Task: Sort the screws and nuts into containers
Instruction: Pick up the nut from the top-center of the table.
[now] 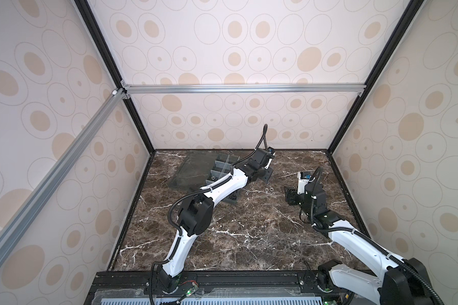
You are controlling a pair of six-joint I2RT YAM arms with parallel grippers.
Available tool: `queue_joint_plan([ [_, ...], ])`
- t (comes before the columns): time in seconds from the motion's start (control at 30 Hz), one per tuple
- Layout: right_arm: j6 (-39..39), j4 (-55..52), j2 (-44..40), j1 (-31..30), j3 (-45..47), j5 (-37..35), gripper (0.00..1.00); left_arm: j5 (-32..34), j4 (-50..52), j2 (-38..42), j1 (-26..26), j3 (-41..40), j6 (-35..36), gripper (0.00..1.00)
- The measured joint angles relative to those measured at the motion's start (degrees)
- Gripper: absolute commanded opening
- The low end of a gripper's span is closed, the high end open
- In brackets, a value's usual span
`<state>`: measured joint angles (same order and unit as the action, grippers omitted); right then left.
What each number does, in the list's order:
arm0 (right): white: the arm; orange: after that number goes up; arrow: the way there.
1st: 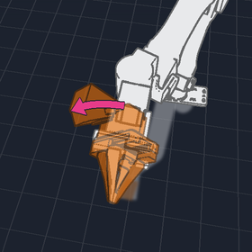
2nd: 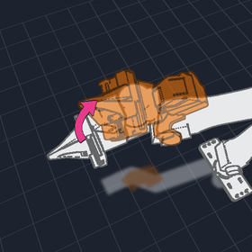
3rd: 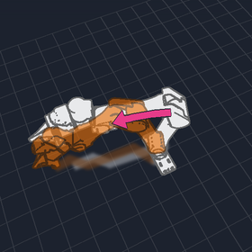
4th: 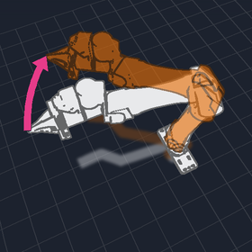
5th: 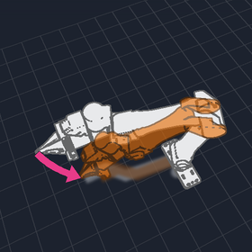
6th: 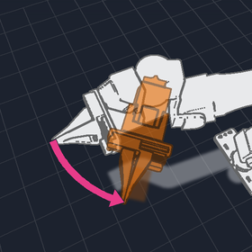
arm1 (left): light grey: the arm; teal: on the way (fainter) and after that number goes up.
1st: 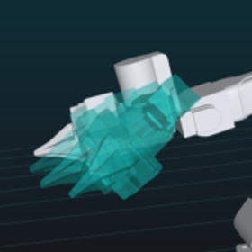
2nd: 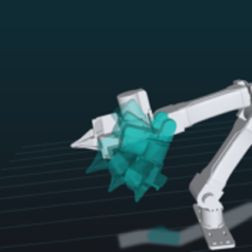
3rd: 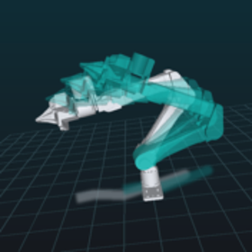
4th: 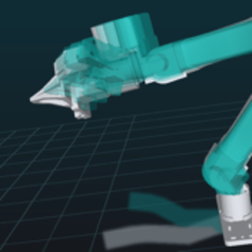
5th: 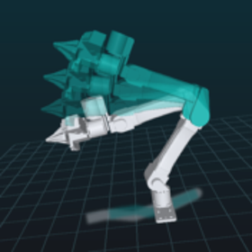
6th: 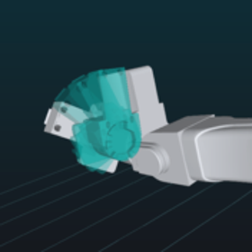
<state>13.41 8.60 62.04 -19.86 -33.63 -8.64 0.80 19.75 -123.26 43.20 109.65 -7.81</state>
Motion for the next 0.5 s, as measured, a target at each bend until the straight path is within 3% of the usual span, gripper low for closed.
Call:
queue_joint_plan([
  [0.27,-0.5,-0.5,0.7,0.0,-0.5,1.5,0.65,0.8,-3.7,14.4,-3.0,-19.1,0.0,0.24],
  [0.5,-0.7,-0.8,0.9,0.0,-1.1,2.7,0.65,1.1,-6.4,22.9,-11.6,-31.3,-0.2,0.24],
])
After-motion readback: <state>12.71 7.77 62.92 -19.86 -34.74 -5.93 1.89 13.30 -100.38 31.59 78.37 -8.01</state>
